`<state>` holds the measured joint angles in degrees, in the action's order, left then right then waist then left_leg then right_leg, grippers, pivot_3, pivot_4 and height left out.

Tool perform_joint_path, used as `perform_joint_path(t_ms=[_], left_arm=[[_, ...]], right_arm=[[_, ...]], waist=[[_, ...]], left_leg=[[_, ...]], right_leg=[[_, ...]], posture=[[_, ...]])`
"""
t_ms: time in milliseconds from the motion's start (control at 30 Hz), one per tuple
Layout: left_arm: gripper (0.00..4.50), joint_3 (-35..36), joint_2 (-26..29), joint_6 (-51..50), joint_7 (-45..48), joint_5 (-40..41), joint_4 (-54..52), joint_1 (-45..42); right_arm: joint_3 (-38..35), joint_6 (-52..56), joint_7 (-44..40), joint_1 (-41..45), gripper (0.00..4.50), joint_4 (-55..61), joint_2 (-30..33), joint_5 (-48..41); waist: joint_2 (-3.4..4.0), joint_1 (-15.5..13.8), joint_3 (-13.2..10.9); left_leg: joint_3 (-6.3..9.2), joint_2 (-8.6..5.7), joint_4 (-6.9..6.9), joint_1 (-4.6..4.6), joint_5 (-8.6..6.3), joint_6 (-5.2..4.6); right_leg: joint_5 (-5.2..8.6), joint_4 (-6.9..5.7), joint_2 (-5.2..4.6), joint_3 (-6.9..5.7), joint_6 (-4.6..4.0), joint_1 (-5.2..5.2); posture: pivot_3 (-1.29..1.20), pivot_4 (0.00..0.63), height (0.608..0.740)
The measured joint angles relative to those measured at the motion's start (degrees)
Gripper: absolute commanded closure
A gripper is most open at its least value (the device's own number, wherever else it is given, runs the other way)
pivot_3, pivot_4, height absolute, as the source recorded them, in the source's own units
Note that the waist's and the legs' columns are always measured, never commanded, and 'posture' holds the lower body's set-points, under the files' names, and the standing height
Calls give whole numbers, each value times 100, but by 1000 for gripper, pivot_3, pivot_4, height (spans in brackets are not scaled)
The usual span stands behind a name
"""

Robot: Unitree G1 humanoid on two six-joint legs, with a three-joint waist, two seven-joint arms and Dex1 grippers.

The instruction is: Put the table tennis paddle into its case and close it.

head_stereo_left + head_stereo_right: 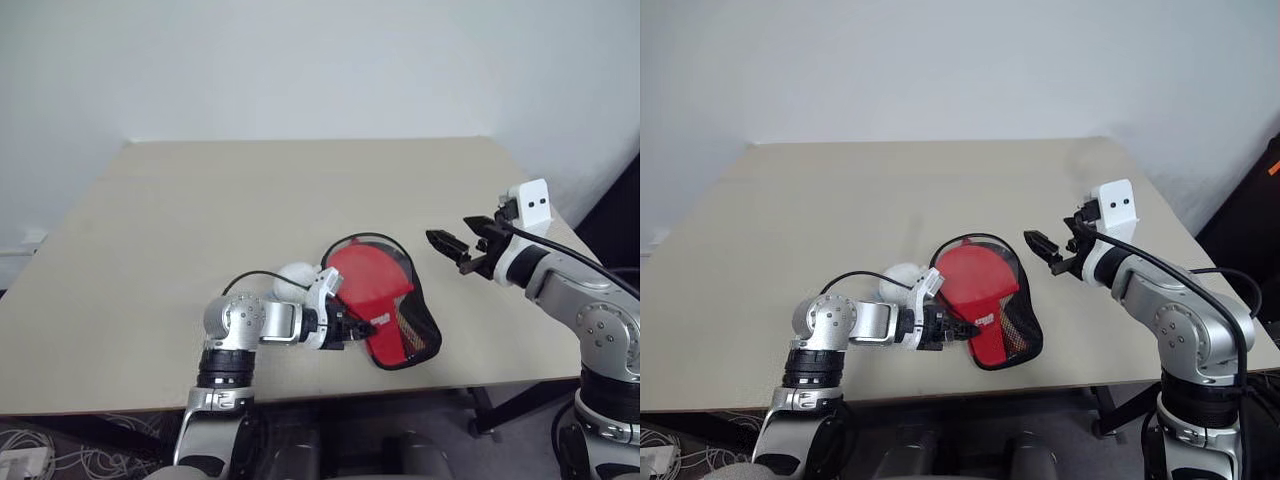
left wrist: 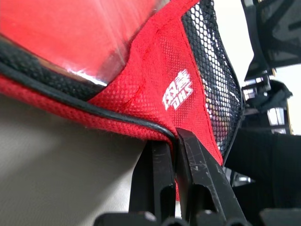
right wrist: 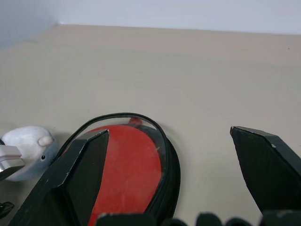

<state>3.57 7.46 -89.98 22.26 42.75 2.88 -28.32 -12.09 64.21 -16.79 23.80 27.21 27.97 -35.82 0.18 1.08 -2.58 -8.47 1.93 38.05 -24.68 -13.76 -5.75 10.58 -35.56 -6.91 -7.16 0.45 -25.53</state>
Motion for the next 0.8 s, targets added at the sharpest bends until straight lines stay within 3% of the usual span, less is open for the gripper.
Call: perform_joint_path(t_ms=[333,600,800], left_arm=[[4481,-791,873,-209,804,779,-430,-8],[4481,-1632,1988,-210,1411,1538,-995,-136],[4481,-1830,2106,-210,1433,1675,-1151,-125]], right_arm=[[202,-60,-74,21,0,-77,1,18],[272,-59,-134,38,0,-84,4,14],[301,-31,-157,26,0,-80,-2,2]], waist=[[3,-1,-3],[10,14,-10],[10,14,-11]], left_leg=[[-11,-2,-9,-4,9,15],[-14,-2,-15,-4,9,16],[-17,-3,-13,-4,9,16]], right_leg=[[5,3,-1,5,6,-5],[6,3,1,9,5,-12],[6,4,0,11,6,-10]], posture=[[0,0,715],[0,0,715],[0,0,715]])
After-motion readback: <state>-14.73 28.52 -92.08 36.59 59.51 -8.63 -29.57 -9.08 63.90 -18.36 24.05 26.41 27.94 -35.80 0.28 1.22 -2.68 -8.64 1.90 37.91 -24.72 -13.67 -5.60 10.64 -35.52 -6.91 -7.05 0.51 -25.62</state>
